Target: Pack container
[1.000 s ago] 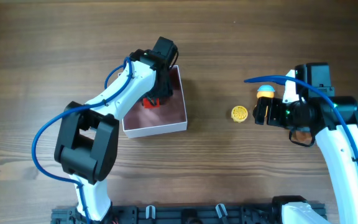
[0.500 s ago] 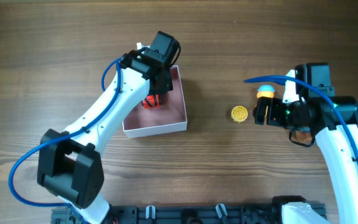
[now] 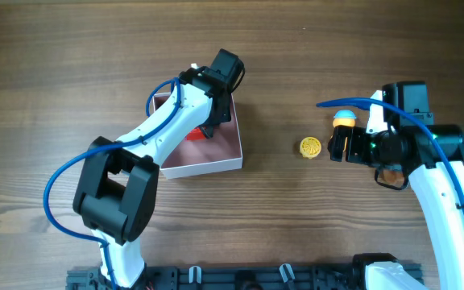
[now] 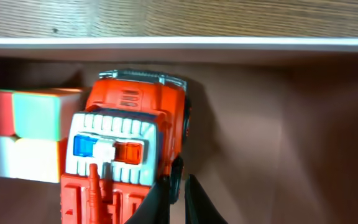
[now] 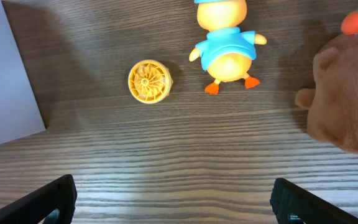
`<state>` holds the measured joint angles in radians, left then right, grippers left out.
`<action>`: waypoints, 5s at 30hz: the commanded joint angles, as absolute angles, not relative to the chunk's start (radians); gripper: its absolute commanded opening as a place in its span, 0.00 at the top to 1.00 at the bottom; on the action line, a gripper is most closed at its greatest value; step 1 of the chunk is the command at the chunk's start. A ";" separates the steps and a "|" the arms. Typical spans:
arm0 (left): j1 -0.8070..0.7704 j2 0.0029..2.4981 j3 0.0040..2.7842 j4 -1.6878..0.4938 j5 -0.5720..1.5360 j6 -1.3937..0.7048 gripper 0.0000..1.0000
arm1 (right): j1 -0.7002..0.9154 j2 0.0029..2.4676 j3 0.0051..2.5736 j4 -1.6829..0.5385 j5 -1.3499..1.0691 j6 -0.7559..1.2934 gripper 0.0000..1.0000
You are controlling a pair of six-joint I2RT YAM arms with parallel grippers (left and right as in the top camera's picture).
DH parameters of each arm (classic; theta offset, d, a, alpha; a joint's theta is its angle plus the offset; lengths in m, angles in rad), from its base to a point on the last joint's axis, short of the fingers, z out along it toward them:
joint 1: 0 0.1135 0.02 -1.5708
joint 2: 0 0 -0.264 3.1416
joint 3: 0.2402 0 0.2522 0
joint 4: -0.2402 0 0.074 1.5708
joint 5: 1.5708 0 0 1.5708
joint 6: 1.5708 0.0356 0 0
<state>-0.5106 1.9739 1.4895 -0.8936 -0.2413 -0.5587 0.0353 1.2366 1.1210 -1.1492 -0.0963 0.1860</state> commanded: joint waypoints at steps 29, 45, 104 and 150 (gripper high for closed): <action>0.062 1.460 1.483 -1.133 -0.109 -0.624 0.13 | 0.236 1.562 1.300 -1.119 -0.049 0.038 0.00; 0.062 1.465 1.412 -1.097 -0.108 -0.556 0.12 | 0.236 1.940 1.094 -0.766 -0.049 0.078 0.00; 0.062 1.465 1.412 -1.097 -0.094 -0.557 0.12 | 0.694 1.986 1.636 -0.710 0.082 0.026 0.20; 0.062 1.465 1.412 -1.105 -0.094 -0.557 0.12 | 0.584 2.006 1.623 -1.213 0.108 0.340 0.47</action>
<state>0.0555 1.4590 1.4170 -1.1061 -0.1055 -0.5770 0.5842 1.9919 1.6314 -1.1908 0.1707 0.4194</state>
